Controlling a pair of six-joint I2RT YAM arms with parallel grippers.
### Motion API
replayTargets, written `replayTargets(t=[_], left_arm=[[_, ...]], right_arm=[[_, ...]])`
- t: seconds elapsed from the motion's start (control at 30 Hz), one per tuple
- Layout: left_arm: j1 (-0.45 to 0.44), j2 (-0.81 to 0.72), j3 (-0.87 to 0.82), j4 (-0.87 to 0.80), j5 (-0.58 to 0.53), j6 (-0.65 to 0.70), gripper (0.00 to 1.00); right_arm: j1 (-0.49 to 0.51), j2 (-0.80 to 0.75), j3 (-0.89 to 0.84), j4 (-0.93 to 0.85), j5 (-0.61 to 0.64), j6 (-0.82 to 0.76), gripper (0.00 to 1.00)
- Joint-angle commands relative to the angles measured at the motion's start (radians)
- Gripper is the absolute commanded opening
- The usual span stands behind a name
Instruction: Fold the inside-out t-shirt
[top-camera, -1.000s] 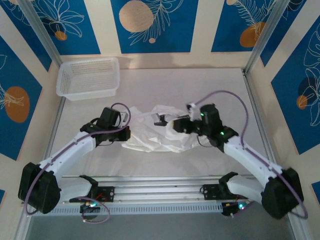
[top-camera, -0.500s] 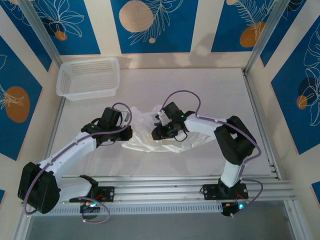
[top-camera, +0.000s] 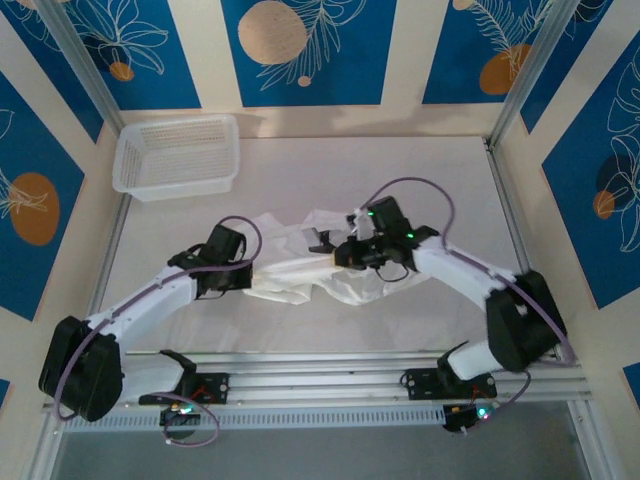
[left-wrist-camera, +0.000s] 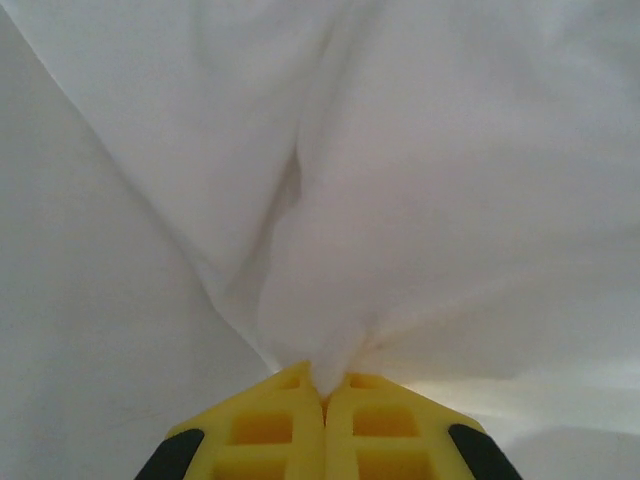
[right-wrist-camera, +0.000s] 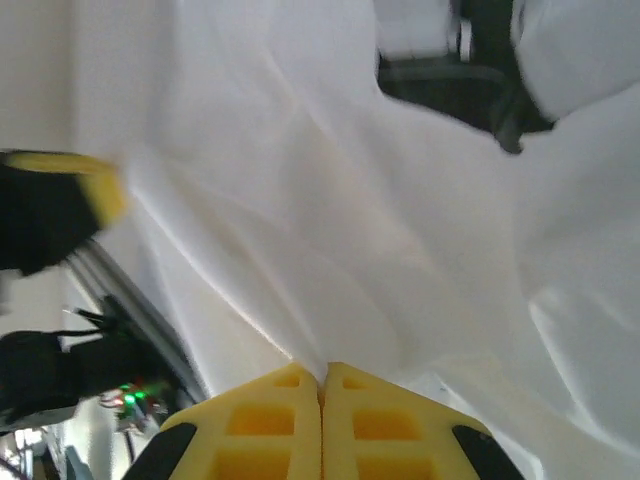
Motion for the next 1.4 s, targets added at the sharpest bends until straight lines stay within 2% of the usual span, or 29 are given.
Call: replayTargets(t=[0.0, 0.07, 0.1, 0.2, 0.3, 0.4, 0.5, 0.67, 0.73, 0.77, 0.8, 0.83, 0.87, 0.9, 0.93, 1.0, 1.03, 1.07, 1.13, 1.2, 1.23, 1.33, 1.37], left_arm=[[0.012, 0.025, -0.011, 0.013, 0.0, -0.023, 0.0], [0.013, 0.015, 0.007, 0.034, 0.05, 0.002, 0.01], [0.013, -0.002, 0.017, 0.047, 0.079, 0.018, 0.05], [0.013, -0.086, 0.054, 0.098, 0.188, 0.087, 0.25], [0.003, -0.156, 0.104, 0.168, 0.363, 0.19, 0.41], [-0.034, -0.132, 0.171, 0.161, 0.45, 0.268, 0.44], [-0.078, -0.044, 0.218, 0.146, 0.545, 0.334, 0.5], [-0.178, 0.104, 0.29, 0.161, 0.556, 0.368, 0.65], [-0.188, 0.138, 0.287, 0.193, 0.494, 0.342, 0.67], [-0.187, 0.154, 0.292, 0.188, 0.435, 0.326, 0.65], [-0.188, 0.166, 0.299, 0.179, 0.381, 0.313, 0.59], [-0.188, 0.176, 0.306, 0.164, 0.329, 0.297, 0.42], [-0.184, 0.182, 0.314, 0.153, 0.293, 0.276, 0.17], [-0.178, 0.18, 0.319, 0.148, 0.284, 0.249, 0.0], [-0.165, 0.17, 0.32, 0.154, 0.315, 0.214, 0.0], [-0.124, 0.131, 0.302, 0.226, 0.465, 0.128, 0.0], [-0.1, 0.106, 0.282, 0.299, 0.56, 0.062, 0.0], [-0.078, 0.087, 0.261, 0.389, 0.657, -0.012, 0.0], [-0.052, 0.077, 0.247, 0.494, 0.78, -0.134, 0.0], [-0.05, 0.078, 0.267, 0.491, 0.836, -0.164, 0.0], [-0.05, 0.078, 0.273, 0.481, 0.853, -0.17, 0.0], [-0.05, 0.078, 0.271, 0.466, 0.87, -0.17, 0.0], [-0.05, 0.082, 0.274, 0.45, 0.87, -0.161, 0.0]], right_arm=[[-0.021, -0.179, -0.084, 0.195, -0.001, 0.042, 0.0], [-0.022, -0.223, -0.127, 0.27, 0.008, 0.037, 0.0], [-0.021, -0.224, -0.13, 0.283, -0.014, 0.035, 0.0], [-0.015, -0.192, -0.119, 0.299, -0.086, 0.028, 0.0], [-0.008, -0.163, -0.114, 0.33, -0.135, 0.03, 0.0], [0.0, -0.152, -0.098, 0.346, -0.163, 0.016, 0.0], [0.007, -0.148, -0.07, 0.333, -0.172, 0.002, 0.0], [0.022, -0.138, -0.028, 0.305, -0.175, -0.007, 0.0], [0.027, -0.136, -0.025, 0.305, -0.172, -0.007, 0.0], [0.028, -0.135, -0.026, 0.302, -0.168, -0.006, 0.0], [0.028, -0.135, -0.026, 0.3, -0.164, -0.004, 0.0], [0.028, -0.135, -0.028, 0.296, -0.161, -0.004, 0.0], [0.028, -0.134, -0.027, 0.288, -0.157, -0.004, 0.0], [0.027, -0.135, -0.029, 0.274, -0.147, -0.007, 0.0], [0.022, -0.135, -0.033, 0.257, -0.132, -0.01, 0.01], [-0.009, -0.128, -0.059, 0.229, -0.095, -0.025, 0.1], [-0.045, -0.123, -0.092, 0.231, -0.079, -0.033, 0.1], [-0.094, -0.112, -0.142, 0.256, -0.06, -0.03, 0.09], [-0.172, -0.079, -0.206, 0.283, -0.036, -0.035, 0.01], [-0.197, -0.059, -0.186, 0.232, -0.064, -0.054, 0.01], [-0.192, -0.061, -0.167, 0.208, -0.085, -0.067, 0.04], [-0.144, -0.112, -0.163, 0.232, -0.058, -0.056, 0.32], [-0.122, -0.141, -0.173, 0.255, -0.035, -0.055, 0.38]])
